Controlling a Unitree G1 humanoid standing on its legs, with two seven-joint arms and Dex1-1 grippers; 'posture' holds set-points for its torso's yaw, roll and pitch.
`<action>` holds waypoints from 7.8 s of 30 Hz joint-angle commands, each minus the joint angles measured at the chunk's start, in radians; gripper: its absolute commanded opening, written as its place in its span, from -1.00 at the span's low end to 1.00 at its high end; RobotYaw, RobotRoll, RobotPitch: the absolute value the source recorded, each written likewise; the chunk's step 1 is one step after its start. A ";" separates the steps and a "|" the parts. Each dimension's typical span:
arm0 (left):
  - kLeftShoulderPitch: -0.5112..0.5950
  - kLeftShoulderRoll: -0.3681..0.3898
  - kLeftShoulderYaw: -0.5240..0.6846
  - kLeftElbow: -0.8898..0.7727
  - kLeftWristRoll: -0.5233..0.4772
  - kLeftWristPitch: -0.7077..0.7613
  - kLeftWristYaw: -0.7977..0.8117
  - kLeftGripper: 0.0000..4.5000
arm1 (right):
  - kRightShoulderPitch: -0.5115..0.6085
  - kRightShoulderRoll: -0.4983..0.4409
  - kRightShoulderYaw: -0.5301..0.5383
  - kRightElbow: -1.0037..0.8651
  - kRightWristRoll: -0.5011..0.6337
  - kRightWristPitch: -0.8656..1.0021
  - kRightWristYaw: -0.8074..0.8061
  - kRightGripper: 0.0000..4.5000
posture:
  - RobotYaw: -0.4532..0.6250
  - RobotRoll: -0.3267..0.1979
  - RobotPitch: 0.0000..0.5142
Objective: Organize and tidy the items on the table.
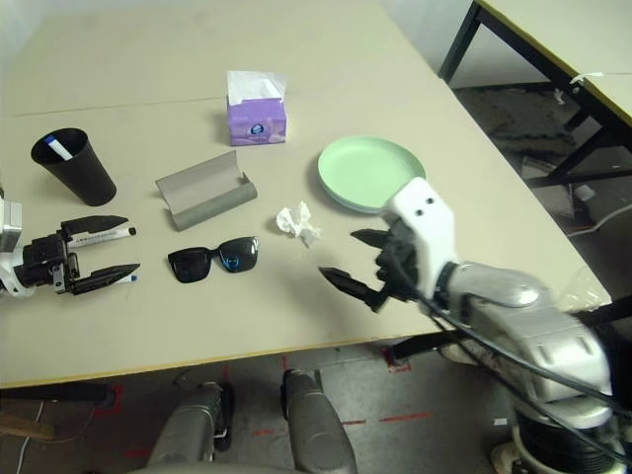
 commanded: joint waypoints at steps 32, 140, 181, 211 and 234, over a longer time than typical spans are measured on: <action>0.070 0.004 0.027 -0.135 -0.016 0.040 0.067 1.00 | -0.155 0.066 0.167 0.402 -0.164 -0.212 0.029 0.98 | -0.32 0.25 -0.23; 0.242 0.097 0.181 -0.098 -0.008 -0.019 0.030 1.00 | -0.995 0.358 0.966 0.626 -0.360 0.142 0.357 0.99 | -0.26 0.25 -0.20; 0.244 0.048 0.165 -0.149 -0.030 -0.007 0.074 1.00 | -0.922 0.329 0.896 0.631 -0.461 0.107 0.457 -0.92 | -0.27 0.25 -0.26; 0.243 0.027 0.154 -0.141 -0.025 -0.006 0.100 1.00 | -1.149 0.307 0.937 0.942 -0.740 -0.504 0.632 -0.94 | -0.26 0.25 -0.24; 0.291 0.040 0.180 -0.184 -0.043 0.014 0.122 1.00 | -1.374 0.596 0.714 1.718 -0.831 -0.779 0.287 -0.94 | -0.21 0.25 -0.16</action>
